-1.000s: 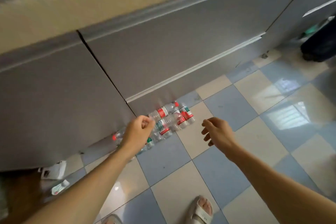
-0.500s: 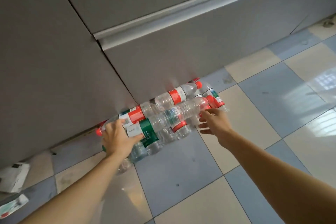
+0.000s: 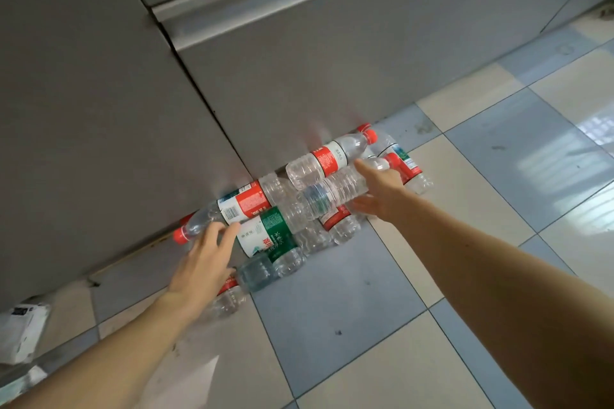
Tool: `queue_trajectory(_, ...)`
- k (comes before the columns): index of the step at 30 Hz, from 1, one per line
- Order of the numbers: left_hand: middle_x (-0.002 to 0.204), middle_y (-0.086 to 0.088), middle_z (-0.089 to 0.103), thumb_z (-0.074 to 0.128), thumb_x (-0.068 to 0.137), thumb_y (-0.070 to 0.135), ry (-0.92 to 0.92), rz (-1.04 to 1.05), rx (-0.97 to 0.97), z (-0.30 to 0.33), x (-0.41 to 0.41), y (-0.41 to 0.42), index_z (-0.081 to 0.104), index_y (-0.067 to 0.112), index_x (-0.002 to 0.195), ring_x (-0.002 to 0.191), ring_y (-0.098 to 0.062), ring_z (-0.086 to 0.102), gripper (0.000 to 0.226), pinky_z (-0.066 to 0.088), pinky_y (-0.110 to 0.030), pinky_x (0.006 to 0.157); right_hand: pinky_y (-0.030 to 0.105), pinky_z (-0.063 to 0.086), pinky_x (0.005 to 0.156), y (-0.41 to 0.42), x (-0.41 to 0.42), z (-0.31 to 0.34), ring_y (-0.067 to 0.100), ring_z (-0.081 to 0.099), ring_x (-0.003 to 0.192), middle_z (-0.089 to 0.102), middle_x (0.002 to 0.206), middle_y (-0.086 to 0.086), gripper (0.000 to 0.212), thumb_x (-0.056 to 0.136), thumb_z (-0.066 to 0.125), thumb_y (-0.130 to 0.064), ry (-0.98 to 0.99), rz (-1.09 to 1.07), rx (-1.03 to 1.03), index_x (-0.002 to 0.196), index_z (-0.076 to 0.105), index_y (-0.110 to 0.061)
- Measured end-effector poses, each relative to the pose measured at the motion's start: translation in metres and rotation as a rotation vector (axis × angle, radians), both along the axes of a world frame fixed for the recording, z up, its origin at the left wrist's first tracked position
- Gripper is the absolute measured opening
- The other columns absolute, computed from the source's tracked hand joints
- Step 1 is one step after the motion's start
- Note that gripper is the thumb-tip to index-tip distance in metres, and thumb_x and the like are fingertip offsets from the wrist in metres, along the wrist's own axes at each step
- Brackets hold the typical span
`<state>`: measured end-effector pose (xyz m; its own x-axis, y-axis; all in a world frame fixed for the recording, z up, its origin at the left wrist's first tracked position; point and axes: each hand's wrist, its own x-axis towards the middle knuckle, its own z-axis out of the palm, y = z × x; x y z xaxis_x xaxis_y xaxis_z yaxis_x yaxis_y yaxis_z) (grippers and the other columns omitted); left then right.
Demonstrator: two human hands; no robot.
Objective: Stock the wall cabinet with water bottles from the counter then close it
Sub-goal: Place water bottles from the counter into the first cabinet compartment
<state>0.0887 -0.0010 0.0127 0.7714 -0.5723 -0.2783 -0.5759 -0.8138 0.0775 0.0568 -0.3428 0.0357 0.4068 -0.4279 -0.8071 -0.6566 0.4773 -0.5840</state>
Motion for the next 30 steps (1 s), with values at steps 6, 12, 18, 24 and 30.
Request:
queue_trajectory(6,0.136,0.002,0.039,0.074,0.086,0.044,0.267,0.017,-0.023,0.009,0.01,0.003,0.019,0.025,0.157,0.113,-0.017,0.051,0.093,0.053,-0.038,0.093,0.048,0.064,0.072,-0.001,0.015,-0.003,0.034,0.074,0.087,0.063,0.114,0.016,0.064,0.088,0.079,-0.025,0.057,-0.071,-0.056,0.138,0.041,-0.01)
queue_trajectory(12,0.128,0.005,0.05,0.079,0.081,0.042,0.353,0.122,-0.193,0.021,0.013,0.003,0.033,0.034,0.154,0.102,-0.011,0.051,0.087,0.045,-0.027,0.079,0.048,0.064,0.071,-0.008,0.008,-0.004,0.034,0.074,0.089,0.066,0.107,0.016,0.043,0.084,0.082,-0.018,0.011,-0.16,-0.019,0.111,0.05,-0.011)
queue_trajectory(18,0.118,0.01,0.066,0.087,0.071,0.035,0.329,0.216,-0.433,0.054,0.02,-0.014,0.058,0.036,0.134,0.103,-0.01,0.063,0.069,0.054,-0.039,0.092,0.04,0.063,0.072,-0.026,-0.021,-0.004,0.031,0.074,0.09,0.069,0.116,0.021,0.038,0.082,0.083,-0.018,-0.131,-0.119,-0.057,0.113,0.064,-0.006)
queue_trajectory(24,0.104,0.018,0.068,0.091,0.066,0.04,0.3,0.292,-0.65,0.096,0.037,-0.063,0.059,0.047,0.122,0.101,-0.015,0.064,0.065,0.053,-0.039,0.089,0.044,0.064,0.078,-0.037,-0.043,0.026,0.029,0.074,0.095,0.071,0.11,0.013,0.048,0.078,0.086,-0.01,-0.306,-0.067,-0.219,0.117,0.059,-0.01)
queue_trajectory(30,0.09,0.003,0.071,0.089,0.07,0.04,0.403,0.053,-0.726,0.11,0.013,-0.134,0.064,0.035,0.1,0.085,-0.022,0.066,0.04,0.058,-0.041,0.076,0.035,0.062,0.074,-0.051,-0.071,0.055,0.023,0.073,0.091,0.069,0.107,0.012,0.069,0.074,0.084,0.006,-0.431,0.152,-0.379,0.132,0.049,-0.009)
